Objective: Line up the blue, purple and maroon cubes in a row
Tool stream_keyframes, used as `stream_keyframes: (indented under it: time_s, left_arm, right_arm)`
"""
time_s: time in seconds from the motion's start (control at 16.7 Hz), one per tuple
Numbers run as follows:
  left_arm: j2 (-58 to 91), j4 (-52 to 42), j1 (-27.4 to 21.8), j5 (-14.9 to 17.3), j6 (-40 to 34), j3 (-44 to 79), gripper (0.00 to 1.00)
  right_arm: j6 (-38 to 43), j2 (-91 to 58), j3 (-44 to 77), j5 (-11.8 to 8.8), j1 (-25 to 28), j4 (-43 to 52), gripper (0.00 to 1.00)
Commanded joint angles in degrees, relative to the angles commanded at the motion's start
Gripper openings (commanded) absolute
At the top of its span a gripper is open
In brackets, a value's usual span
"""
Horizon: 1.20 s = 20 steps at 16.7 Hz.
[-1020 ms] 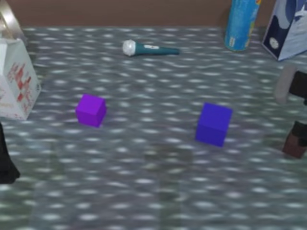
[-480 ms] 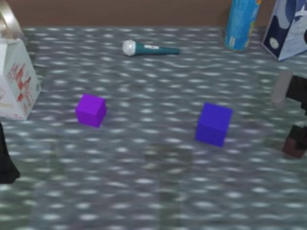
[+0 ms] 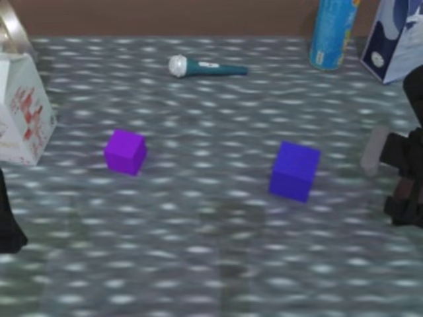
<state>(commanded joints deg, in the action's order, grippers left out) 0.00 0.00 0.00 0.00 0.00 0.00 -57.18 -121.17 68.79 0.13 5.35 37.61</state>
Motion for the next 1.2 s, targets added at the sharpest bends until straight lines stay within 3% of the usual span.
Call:
stream_keyframes:
  time_s: [0.18, 0.96, 1.2]
  left_arm:
    - [0.00, 0.00, 0.00, 0.00, 0.00, 0.00, 1.00]
    - [0.00, 0.00, 0.00, 0.00, 0.00, 0.00, 1.00]
    - [0.00, 0.00, 0.00, 0.00, 0.00, 0.00, 1.00]
  right_arm:
    - [0.00, -0.03, -0.02, 0.00, 0.00, -0.04, 1.00]
    - [0.00, -0.03, -0.02, 0.00, 0.00, -0.04, 0.02]
    - [0.00, -0.03, -0.02, 0.00, 0.00, -0.04, 0.00]
